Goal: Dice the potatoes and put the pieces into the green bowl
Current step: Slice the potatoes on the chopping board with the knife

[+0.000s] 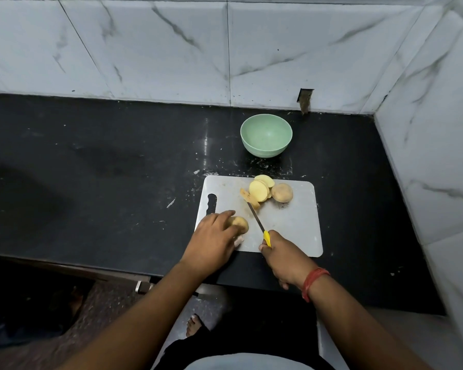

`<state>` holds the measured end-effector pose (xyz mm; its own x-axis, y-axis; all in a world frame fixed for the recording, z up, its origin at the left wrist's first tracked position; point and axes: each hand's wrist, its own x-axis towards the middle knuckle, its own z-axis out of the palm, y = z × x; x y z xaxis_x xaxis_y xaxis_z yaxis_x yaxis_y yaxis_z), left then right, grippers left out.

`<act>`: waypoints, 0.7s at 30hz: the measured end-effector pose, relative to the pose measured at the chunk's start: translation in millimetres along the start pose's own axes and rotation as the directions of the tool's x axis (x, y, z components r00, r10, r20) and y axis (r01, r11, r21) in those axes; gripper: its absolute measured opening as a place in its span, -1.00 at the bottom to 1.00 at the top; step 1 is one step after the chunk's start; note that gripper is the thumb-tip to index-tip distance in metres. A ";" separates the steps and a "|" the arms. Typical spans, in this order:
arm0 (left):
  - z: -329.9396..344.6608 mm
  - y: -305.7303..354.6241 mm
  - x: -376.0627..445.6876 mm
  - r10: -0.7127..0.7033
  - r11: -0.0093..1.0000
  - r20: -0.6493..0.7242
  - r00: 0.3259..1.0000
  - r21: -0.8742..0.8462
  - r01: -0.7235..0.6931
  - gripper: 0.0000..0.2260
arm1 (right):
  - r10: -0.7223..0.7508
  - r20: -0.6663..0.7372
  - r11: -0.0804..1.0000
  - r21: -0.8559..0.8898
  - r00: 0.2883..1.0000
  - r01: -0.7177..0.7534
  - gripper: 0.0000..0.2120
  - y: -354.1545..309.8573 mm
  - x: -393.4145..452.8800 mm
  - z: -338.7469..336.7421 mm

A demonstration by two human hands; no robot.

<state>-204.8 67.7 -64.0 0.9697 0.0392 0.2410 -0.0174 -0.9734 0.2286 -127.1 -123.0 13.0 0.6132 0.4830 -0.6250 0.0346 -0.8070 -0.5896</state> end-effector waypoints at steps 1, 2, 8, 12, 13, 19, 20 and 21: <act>2.5 1.6 -1.7 0.000 1.000 -0.006 1.000 0.002 0.000 -0.73 | -0.004 -0.001 1.000 -0.019 1.000 0.004 -0.82 -0.8 -0.6 0.0; 3.9 3.2 -2.7 -0.006 1.000 -0.012 1.000 0.004 0.006 -0.72 | -0.007 -0.003 0.999 -0.036 1.000 0.007 -0.82 -1.4 -0.9 -0.2; 4.7 7.2 -1.9 -0.105 0.993 0.052 0.993 0.064 0.102 -0.58 | -0.012 -0.012 0.995 -0.095 1.000 0.011 -0.81 -3.7 -2.2 0.1; 3.5 3.2 0.1 -0.107 0.994 0.077 0.991 0.037 0.105 -0.53 | -0.014 -0.015 0.995 -0.094 1.000 0.012 -0.81 -8.9 -3.9 3.6; 2.5 1.6 0.4 -0.097 0.995 0.074 0.992 0.027 0.095 -0.52 | -0.019 -0.021 0.995 -0.094 1.000 0.017 -0.82 -10.2 -4.3 4.6; 5.2 -5.4 1.1 -0.045 0.999 0.077 0.996 0.019 0.044 -0.47 | -0.079 -0.078 0.984 -0.168 0.994 0.065 -0.84 -16.7 1.1 10.2; 5.7 -6.0 2.1 -0.047 0.999 0.077 0.996 0.023 0.045 -0.48 | -0.084 -0.090 0.981 -0.182 0.992 0.066 -0.84 -17.8 2.7 10.5; 5.0 -5.1 3.8 -0.053 0.998 0.082 0.995 0.024 0.051 -0.48 | -0.086 -0.101 0.980 -0.190 0.991 0.065 -0.84 -18.9 4.2 10.6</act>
<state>-199.8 71.7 -69.0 0.9860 0.0722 0.1506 0.0382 -0.9753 0.2177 -133.5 -102.2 16.1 0.6844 0.5135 -0.5175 0.2235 -0.8235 -0.5215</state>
